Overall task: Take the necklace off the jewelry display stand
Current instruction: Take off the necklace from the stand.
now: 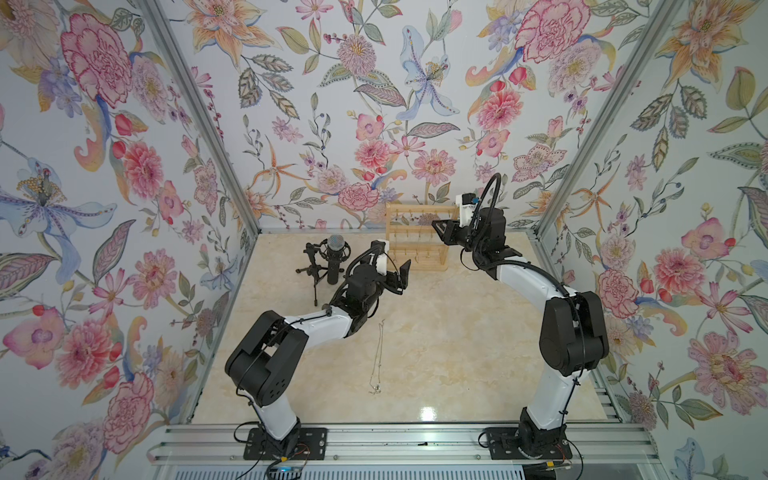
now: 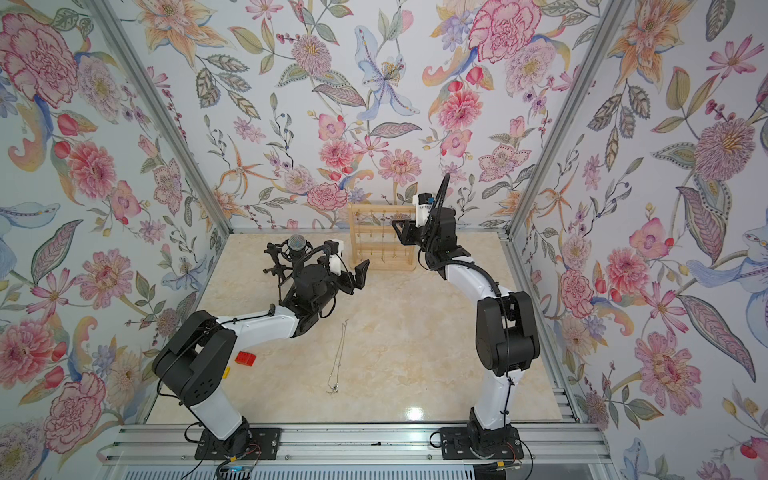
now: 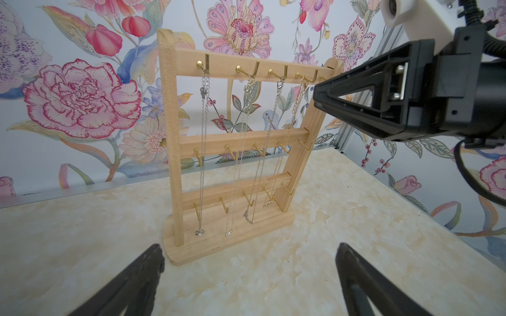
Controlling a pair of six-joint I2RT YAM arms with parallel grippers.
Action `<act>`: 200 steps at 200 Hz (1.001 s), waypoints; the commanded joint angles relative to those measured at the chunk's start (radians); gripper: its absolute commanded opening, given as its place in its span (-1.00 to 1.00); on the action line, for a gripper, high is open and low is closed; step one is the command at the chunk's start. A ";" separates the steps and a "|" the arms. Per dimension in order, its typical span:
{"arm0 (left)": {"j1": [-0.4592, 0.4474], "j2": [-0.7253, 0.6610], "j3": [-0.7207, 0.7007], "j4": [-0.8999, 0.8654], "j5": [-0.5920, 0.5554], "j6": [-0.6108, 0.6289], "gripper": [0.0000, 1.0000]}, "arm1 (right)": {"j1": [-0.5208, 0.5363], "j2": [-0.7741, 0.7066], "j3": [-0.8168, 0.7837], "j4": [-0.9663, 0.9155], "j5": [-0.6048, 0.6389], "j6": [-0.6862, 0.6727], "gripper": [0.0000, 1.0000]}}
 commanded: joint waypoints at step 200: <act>0.016 0.001 -0.017 0.046 0.022 0.012 0.98 | 0.037 0.080 0.081 0.014 0.125 -0.102 -0.56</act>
